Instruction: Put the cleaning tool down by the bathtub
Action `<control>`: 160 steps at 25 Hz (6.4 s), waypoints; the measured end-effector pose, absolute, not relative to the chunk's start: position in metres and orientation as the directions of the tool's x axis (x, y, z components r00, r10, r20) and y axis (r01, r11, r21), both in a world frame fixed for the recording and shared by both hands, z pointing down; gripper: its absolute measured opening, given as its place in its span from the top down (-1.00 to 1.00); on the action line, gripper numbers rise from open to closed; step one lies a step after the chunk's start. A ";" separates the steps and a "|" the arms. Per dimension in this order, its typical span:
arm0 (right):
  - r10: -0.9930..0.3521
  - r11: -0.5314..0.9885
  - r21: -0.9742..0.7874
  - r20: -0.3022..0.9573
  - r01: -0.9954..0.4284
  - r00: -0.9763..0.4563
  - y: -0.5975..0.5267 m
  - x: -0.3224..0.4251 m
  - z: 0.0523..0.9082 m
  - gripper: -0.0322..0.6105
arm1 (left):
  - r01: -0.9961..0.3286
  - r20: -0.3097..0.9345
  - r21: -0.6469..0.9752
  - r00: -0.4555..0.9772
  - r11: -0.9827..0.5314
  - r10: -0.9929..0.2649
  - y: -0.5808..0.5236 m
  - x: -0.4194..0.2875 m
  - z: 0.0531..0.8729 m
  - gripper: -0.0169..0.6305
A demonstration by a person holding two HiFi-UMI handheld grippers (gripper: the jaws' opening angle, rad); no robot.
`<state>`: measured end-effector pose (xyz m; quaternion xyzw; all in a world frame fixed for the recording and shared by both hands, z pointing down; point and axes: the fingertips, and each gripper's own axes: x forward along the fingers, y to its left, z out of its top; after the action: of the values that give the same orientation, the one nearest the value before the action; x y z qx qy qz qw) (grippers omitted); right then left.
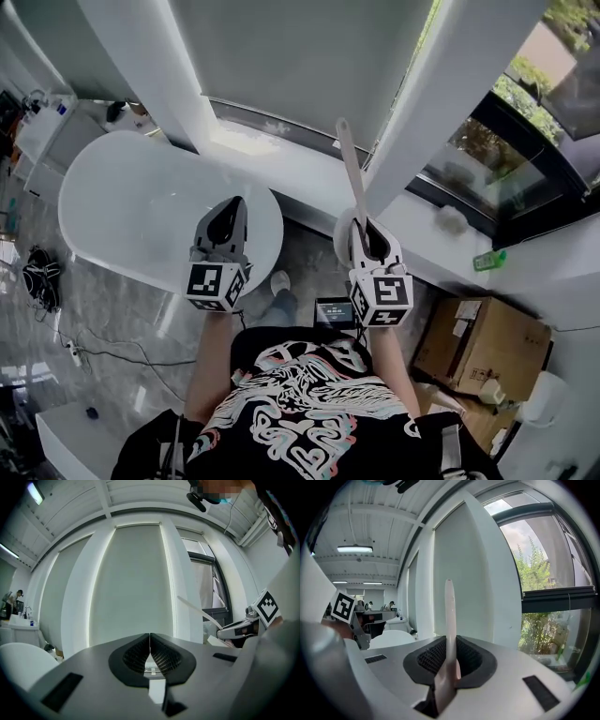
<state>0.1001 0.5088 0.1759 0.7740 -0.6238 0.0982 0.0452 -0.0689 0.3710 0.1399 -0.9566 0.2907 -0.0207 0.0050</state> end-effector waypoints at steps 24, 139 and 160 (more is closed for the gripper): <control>-0.961 -0.165 -0.034 0.230 -0.986 0.153 0.242 0.121 0.178 0.67 | -0.558 0.047 0.013 0.829 -0.829 -0.557 0.121 -0.040 0.141 0.90; -0.768 0.286 -0.031 0.590 -0.958 -0.249 -0.069 0.139 0.573 0.67 | -0.789 0.381 0.195 0.608 -0.582 -0.696 -0.117 -0.025 0.533 0.90; -0.689 0.352 0.020 0.682 -0.936 -0.245 -0.076 0.152 0.686 0.67 | -0.758 0.534 0.183 0.611 -0.626 -0.584 -0.096 -0.009 0.640 0.90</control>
<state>0.1524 -0.0756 0.6856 0.5324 -0.7628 0.2010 0.3070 -0.0093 -0.0964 0.6398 -0.8752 0.3835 -0.2174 -0.1995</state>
